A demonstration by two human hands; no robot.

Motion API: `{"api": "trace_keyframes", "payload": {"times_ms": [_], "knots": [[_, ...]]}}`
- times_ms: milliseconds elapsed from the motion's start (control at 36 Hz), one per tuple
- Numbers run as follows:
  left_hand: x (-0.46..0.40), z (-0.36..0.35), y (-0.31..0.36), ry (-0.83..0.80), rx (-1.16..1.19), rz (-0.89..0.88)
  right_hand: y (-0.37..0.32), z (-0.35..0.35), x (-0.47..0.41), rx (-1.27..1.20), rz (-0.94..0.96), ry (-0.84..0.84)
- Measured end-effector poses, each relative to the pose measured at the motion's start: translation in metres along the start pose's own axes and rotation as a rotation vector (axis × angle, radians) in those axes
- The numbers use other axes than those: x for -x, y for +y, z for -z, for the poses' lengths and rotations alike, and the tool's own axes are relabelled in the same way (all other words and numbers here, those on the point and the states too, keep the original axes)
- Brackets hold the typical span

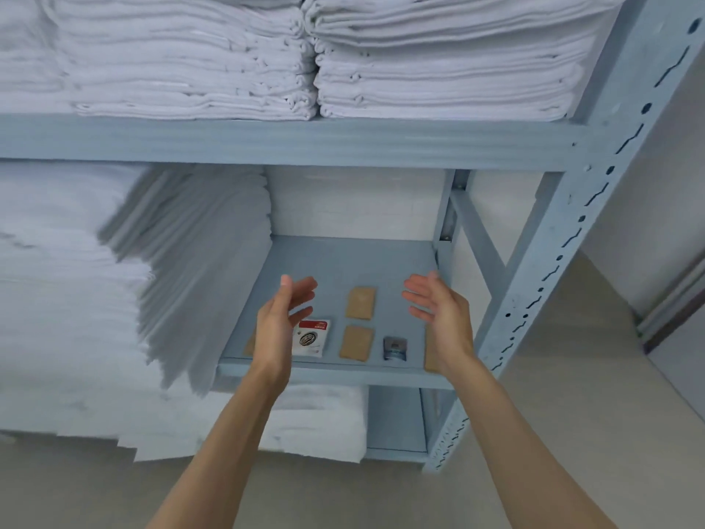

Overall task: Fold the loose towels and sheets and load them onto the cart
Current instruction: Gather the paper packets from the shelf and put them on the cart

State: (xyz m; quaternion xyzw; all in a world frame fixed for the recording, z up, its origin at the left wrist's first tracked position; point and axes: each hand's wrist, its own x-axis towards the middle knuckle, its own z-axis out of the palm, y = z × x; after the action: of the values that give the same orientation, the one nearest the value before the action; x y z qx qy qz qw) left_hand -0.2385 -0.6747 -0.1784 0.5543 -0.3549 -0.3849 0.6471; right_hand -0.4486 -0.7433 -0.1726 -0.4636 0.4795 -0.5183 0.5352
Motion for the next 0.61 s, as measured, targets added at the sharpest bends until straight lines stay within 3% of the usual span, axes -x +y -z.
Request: {"api": "trace_keyframes", "payload": {"times_ms": [167, 611], "knots": [[0.014, 0.012, 0.018, 0.015, 0.041, -0.099, -0.005, -0.004, 0.022, -0.026, -0.016, -0.023], [0.015, 0.023, 0.012, 0.026, 0.07, -0.096, -0.006, -0.005, 0.036, 0.016, -0.047, 0.021]]}}
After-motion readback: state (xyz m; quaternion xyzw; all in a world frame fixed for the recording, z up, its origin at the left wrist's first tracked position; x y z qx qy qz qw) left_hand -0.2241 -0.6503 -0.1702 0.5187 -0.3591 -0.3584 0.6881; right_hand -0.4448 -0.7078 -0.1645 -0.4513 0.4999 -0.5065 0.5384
